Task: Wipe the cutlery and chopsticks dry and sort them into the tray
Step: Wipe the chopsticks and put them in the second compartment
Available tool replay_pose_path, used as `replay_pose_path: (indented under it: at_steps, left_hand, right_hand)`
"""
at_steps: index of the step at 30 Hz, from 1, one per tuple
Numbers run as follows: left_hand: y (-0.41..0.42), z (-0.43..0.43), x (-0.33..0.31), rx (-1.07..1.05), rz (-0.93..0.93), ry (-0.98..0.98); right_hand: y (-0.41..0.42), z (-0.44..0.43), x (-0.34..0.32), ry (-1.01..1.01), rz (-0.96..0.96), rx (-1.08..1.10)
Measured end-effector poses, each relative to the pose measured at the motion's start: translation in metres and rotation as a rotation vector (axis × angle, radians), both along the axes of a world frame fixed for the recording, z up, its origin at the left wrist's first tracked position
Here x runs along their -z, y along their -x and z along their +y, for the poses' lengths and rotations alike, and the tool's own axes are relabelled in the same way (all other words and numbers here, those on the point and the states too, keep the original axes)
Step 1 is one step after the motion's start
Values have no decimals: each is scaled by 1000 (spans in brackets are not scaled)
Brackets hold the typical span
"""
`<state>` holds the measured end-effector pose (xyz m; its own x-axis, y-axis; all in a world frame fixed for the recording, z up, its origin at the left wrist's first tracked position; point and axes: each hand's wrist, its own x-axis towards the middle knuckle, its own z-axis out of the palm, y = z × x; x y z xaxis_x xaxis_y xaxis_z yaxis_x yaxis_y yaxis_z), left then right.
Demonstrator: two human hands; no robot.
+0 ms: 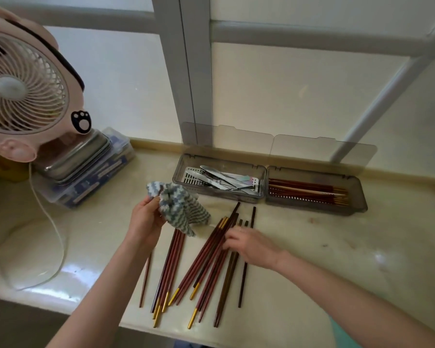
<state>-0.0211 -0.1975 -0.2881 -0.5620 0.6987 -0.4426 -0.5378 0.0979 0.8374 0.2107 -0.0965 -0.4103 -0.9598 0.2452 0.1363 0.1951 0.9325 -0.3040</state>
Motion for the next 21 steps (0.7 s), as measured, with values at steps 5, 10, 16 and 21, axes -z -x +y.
replay_pose_path:
  at_steps: [5, 10, 16, 21]
  left_hand:
    - [8, -10, 0, -29, 4, -12]
    - [13, -18, 10, -32, -22, -3]
    - [13, -19, 11, -44, -44, -8]
    - [13, -19, 11, -40, -53, -17]
  right_hand:
    - [14, -12, 18, -79, -37, -60]
    - [9, -13, 18, -270, -58, -198]
    - [12, -15, 16, -388, -82, -298]
    - [19, -15, 13, -393, -96, -334]
